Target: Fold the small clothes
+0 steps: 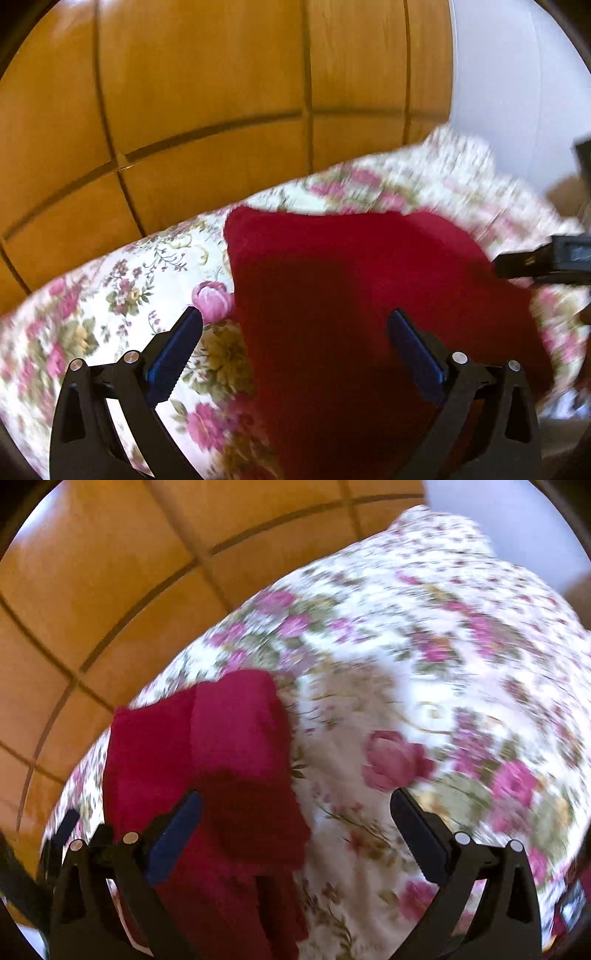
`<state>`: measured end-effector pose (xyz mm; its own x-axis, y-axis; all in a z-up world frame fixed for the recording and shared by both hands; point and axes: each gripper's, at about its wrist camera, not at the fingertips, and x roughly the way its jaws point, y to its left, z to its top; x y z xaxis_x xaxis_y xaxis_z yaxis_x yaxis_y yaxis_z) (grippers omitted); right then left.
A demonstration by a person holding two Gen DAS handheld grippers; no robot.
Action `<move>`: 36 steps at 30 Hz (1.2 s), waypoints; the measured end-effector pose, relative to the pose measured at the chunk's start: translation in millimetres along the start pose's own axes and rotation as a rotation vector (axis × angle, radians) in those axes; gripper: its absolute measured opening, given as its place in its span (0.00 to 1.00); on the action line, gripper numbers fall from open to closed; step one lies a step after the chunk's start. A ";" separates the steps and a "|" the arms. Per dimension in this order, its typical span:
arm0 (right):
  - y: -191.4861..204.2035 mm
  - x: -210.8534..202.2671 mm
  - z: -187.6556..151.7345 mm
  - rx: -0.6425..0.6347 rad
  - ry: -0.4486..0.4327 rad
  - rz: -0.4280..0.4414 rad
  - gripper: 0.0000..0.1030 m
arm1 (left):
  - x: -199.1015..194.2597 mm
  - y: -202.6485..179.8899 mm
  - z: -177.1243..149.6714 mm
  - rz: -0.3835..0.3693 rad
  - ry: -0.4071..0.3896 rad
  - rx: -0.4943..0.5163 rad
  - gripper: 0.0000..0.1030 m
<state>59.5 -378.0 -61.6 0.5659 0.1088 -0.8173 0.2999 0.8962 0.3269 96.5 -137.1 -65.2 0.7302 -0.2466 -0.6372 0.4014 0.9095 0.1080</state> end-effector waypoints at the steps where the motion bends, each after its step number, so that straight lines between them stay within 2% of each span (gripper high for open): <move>1: 1.1 9.9 1.6 -0.021 0.016 -0.017 0.98 | 9.0 -1.9 -1.5 0.002 0.015 0.012 0.97; 3: -0.4 32.5 3.0 -0.049 0.063 -0.059 0.98 | 29.6 0.7 -8.3 -0.025 0.043 0.015 0.97; 5: -4.4 49.6 3.3 -0.046 0.087 -0.056 0.98 | 45.4 12.8 -13.9 -0.101 0.049 -0.030 0.97; 7: -8.5 63.5 5.9 0.005 0.098 -0.033 0.98 | 50.8 17.3 -18.0 -0.128 0.044 -0.053 0.97; 10: -4.7 69.5 8.2 0.027 0.102 -0.052 0.98 | 50.0 20.7 -23.7 -0.143 0.022 -0.073 0.97; 13: -0.6 67.0 8.7 0.008 0.095 -0.067 0.98 | 47.4 28.6 -29.0 -0.177 0.009 -0.114 0.97; 22: -9.1 53.4 -5.4 0.082 0.089 -0.016 0.98 | 39.8 38.2 -39.7 -0.258 0.012 -0.216 0.97; 29: -12.8 46.5 -7.7 0.118 0.112 0.023 0.98 | 30.8 55.6 -61.7 -0.397 0.033 -0.377 0.97; 36: -11.9 36.0 -13.9 0.129 0.128 0.048 0.98 | 17.0 60.7 -75.5 -0.447 0.026 -0.416 0.97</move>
<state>65.6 -378.8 -101.6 0.4823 0.2114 -0.8501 0.3755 0.8269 0.4186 91.5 -60.9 -127.1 0.5250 -0.6310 -0.5712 0.4124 0.7756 -0.4778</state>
